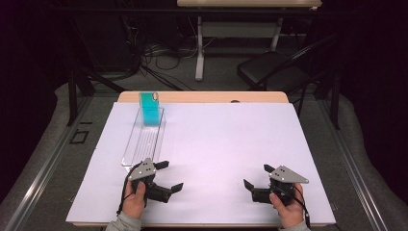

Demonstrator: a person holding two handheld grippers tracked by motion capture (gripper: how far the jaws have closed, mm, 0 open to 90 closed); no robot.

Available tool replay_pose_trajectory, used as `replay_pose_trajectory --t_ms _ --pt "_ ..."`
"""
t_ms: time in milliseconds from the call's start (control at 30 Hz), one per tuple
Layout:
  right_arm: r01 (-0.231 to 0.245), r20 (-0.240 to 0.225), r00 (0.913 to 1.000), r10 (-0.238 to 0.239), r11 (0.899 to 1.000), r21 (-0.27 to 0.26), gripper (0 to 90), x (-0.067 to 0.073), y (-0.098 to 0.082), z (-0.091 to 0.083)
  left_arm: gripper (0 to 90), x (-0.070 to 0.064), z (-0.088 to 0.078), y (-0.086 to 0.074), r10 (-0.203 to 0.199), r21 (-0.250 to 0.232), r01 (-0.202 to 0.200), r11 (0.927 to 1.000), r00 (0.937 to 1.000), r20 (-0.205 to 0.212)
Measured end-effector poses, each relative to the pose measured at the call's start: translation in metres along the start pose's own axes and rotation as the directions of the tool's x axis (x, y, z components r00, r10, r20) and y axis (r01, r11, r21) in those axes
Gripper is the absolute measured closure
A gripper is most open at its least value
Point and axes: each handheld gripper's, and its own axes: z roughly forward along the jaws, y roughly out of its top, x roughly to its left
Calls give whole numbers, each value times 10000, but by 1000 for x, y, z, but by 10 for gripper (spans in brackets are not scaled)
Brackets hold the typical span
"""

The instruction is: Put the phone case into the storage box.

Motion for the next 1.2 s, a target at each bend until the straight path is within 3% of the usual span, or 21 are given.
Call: replay_pose_trajectory --t_ms 1200 --pt "246 -246 9994 -245 9997 59 72 7 -1 3 21 2 1 0 -130 95 130 9999 9999 19"
